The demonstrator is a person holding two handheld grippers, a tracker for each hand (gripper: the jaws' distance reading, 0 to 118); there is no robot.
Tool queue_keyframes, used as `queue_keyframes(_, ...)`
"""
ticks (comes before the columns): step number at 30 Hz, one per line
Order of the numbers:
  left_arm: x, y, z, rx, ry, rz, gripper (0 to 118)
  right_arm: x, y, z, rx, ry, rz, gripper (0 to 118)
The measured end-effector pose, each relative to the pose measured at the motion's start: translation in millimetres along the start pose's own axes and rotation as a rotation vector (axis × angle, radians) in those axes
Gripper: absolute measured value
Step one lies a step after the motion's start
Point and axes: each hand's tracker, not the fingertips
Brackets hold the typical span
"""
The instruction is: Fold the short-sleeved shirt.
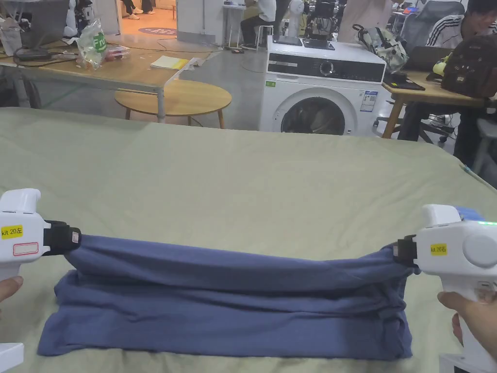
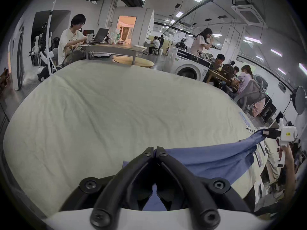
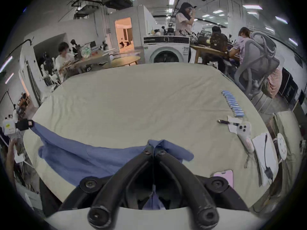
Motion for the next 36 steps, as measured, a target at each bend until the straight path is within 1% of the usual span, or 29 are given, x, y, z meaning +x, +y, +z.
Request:
queue_keyframes(5, -9, -31, 7, -0.083, 0.003, -0.008, 0, -2, -41, 8, -0.115, -0.032, 0.054, 0)
queue_keyframes(7, -12, -43, 7, -0.122, 0.002, 0.0, 0, -2, -56, 5, -0.17, -0.054, 0.086, 0)
queue_keyframes(12, -20, -73, -2, -0.216, 0.033, -0.008, 0, 4, -91, -19, -0.277, -0.097, 0.124, 0)
queue_keyframes(17, -22, -97, -23, -0.3, 0.076, -0.035, 0, 9, -108, -46, -0.281, -0.113, 0.115, 0)
queue_keyframes(22, -19, -102, -27, -0.273, 0.101, -0.019, 0, 6, -103, -49, -0.248, -0.118, 0.102, 0)
queue_keyframes(23, -17, -99, -26, -0.276, 0.105, -0.017, 0, 6, -101, -48, -0.246, -0.122, 0.103, 2)
queue_keyframes(24, -15, -96, -23, -0.281, 0.106, -0.015, 9, 4, -98, -45, -0.255, -0.137, 0.107, 8)
queue_keyframes(25, -12, -92, -19, -0.284, 0.113, -0.014, 26, 0, -95, -37, -0.254, -0.177, 0.135, 25)
queue_keyframes(26, -9, -88, -16, -0.278, 0.129, -0.024, 37, -7, -92, -27, -0.214, -0.202, 0.164, 38)
queue_keyframes(27, -5, -82, -12, -0.244, 0.141, -0.043, 40, -11, -86, -20, -0.168, -0.212, 0.176, 48)
queue_keyframes(28, 0, -76, -8, -0.205, 0.146, -0.048, 40, -15, -77, -12, -0.118, -0.214, 0.161, 53)
queue_keyframes(31, 16, -59, 1, -0.073, 0.156, -0.059, 40, -33, -56, 6, 0.018, -0.165, 0.119, 53)
queue_keyframes(34, 37, -53, 7, 0.098, 0.131, -0.114, 40, -55, -45, 8, 0.181, -0.161, 0.109, 53)
queue_keyframes(35, 46, -50, 6, 0.14, 0.138, -0.123, 40, -64, -43, 7, 0.232, -0.165, 0.089, 53)
queue_keyframes(36, 54, -50, 8, 0.181, 0.132, -0.131, 40, -71, -41, 7, 0.285, -0.147, 0.062, 53)
